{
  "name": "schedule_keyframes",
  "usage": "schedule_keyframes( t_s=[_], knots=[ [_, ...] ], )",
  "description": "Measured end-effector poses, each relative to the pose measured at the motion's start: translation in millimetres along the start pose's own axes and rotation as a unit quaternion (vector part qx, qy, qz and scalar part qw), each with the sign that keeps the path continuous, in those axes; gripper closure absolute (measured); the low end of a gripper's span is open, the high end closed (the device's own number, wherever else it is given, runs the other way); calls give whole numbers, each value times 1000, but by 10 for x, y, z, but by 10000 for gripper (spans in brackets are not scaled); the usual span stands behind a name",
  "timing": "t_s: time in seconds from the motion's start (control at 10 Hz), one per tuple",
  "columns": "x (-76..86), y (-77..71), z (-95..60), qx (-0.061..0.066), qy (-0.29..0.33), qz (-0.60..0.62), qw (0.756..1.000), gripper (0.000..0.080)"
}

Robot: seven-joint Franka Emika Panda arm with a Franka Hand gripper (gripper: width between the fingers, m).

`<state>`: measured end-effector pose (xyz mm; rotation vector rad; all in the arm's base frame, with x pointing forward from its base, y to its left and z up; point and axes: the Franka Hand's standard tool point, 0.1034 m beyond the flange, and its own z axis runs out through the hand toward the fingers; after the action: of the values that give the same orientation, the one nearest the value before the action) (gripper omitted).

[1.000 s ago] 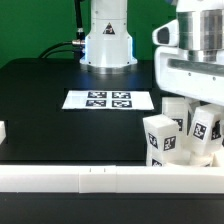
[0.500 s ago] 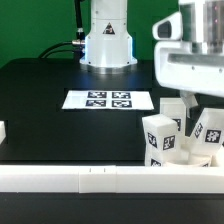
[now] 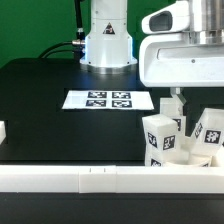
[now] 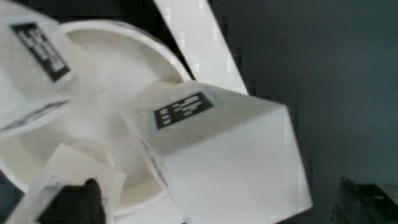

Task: Assemble stool

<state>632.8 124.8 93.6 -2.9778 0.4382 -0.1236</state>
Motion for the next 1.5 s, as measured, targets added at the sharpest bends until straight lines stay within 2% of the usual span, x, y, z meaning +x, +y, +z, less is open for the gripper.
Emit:
schedule_keyframes(
  t_s=[0.1, 0.2, 0.3, 0.5, 0.7, 0.8, 0.9, 1.0, 1.2, 1.4, 1.5],
  knots=[
    [20, -9, -57, -12, 5, -117, 993, 150],
    [32, -30, -102, -19, 6, -212, 977, 150],
    [9, -46, -91, -32, 2, -286, 958, 150],
    [25, -8, -87, -33, 0, -319, 947, 150],
    [26, -1, -88, -37, -3, -376, 926, 150],
    [-1, -29, -127, -50, -29, -463, 884, 150],
    [-11, -46, -145, -54, -49, -531, 844, 150],
    [7, -41, -142, -56, -60, -571, 817, 150],
    [20, -16, -137, -55, -59, -592, 802, 150],
    [13, -20, -124, -56, -60, -590, 803, 150],
    [-17, -72, -65, -64, -65, -607, 789, 150]
  ],
)
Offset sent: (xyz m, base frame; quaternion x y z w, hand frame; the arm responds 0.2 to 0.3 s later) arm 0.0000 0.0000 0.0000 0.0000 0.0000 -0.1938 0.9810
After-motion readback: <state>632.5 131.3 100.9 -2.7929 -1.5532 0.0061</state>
